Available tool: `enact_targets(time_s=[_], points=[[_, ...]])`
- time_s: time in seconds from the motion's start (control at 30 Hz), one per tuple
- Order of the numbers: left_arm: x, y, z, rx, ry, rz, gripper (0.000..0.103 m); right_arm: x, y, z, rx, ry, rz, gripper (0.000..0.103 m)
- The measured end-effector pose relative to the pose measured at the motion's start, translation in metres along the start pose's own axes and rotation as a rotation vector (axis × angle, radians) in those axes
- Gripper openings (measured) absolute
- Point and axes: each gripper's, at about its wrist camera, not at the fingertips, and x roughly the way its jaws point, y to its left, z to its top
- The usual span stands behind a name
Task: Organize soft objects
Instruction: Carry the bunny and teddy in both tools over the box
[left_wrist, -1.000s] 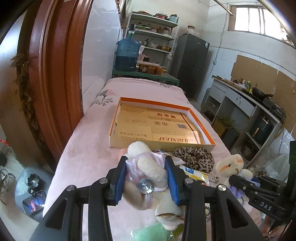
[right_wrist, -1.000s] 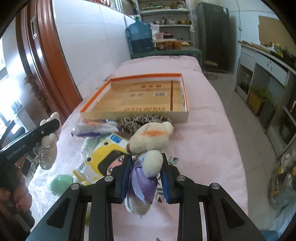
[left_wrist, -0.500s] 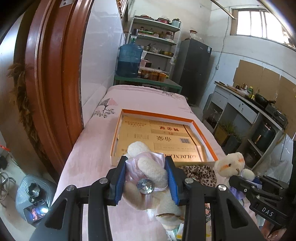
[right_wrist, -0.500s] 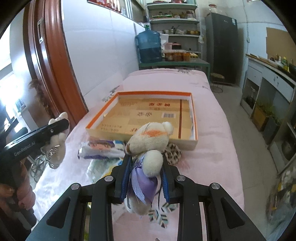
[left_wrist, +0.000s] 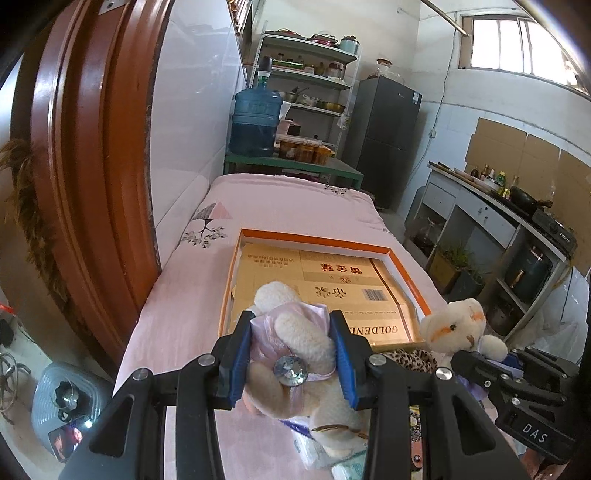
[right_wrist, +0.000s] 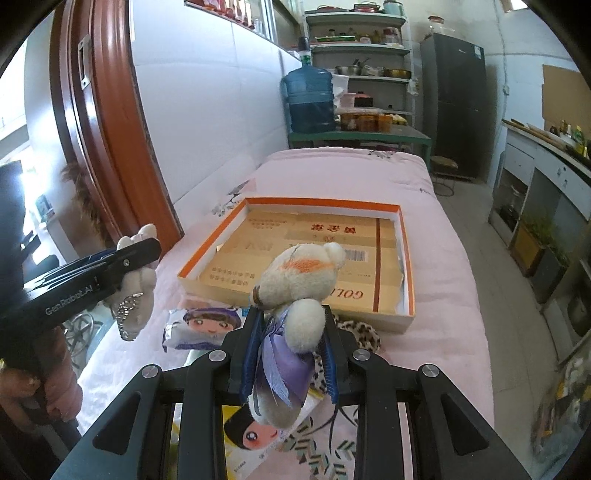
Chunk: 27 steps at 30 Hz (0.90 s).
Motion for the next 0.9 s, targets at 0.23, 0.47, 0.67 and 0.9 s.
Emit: enact_targets(time_s=[0.23,0.47,0.67,0.9], points=[[0.011,0.0,0.013,0.014,0.002,0.006,0.041,0.012,-0.002,0.013,-0.003,-0.007,0.009,0.03],[0.026,0.002,0.025,0.029,0.01,0.028,0.041,0.028,-0.009,0.024,0.018,-0.001,0.036,0.03],[0.039,0.005,0.035,0.038,0.015,0.039,0.041,0.04,-0.016,0.036,0.041,-0.012,0.064,0.03],[0.067,0.013,0.046,0.023,0.061,0.023,0.041,0.063,-0.028,0.048,0.086,-0.011,0.071,0.03]])
